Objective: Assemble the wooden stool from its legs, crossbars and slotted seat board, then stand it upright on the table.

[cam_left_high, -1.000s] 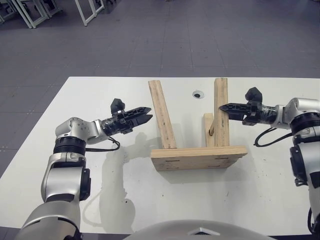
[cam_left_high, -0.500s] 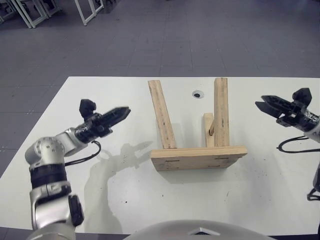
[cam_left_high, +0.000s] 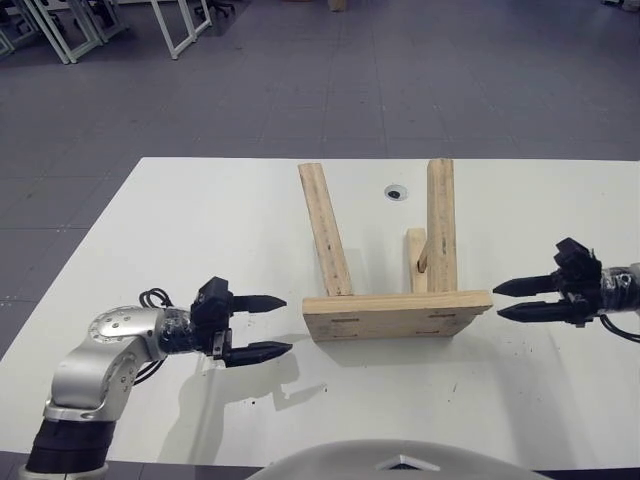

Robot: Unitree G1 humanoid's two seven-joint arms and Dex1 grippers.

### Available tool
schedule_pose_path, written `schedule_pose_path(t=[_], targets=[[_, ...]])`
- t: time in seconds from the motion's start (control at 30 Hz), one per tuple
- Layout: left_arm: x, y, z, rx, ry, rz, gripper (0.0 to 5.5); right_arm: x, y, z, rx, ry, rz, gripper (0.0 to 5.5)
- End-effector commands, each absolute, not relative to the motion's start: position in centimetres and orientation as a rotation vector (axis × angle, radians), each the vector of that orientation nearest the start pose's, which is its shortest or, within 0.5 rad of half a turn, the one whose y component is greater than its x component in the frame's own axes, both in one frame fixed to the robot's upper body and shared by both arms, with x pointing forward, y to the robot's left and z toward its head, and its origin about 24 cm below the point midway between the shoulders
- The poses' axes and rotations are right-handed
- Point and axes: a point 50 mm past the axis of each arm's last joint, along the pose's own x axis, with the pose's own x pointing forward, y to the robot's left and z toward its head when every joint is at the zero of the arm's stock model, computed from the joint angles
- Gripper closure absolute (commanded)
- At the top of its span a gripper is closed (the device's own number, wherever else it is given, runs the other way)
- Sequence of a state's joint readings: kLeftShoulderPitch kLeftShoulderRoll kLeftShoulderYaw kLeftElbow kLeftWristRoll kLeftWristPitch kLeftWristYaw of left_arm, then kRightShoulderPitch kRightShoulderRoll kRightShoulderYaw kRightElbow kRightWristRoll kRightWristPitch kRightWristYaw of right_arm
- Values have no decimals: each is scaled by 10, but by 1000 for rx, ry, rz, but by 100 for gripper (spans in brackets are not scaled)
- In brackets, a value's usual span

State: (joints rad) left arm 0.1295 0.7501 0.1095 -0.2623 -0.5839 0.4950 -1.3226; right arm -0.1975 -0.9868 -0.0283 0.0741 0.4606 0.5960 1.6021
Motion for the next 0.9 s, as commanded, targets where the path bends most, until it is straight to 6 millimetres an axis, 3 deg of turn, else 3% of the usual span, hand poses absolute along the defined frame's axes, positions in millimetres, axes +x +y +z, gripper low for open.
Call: schedule_pose_path(t=[0.03, 0.27, 0.43, 0.67, 0.9], targets=[[196, 212, 89, -26, 379, -1322, 63, 226, -264, 125, -135, 695, 1397, 263], [209, 201, 76, 14, 395, -1323, 63, 239, -241, 110, -218, 659, 1410, 263], [215, 197, 70, 34, 405, -1334, 140, 241, -234, 100, -249, 663, 1436, 263], [220, 195, 65, 43, 428, -1346, 267, 243, -233, 90, -298, 626, 1434, 393], [221, 191, 61, 7, 462, -1395, 374, 245, -232, 79, -304, 605, 1410, 401]])
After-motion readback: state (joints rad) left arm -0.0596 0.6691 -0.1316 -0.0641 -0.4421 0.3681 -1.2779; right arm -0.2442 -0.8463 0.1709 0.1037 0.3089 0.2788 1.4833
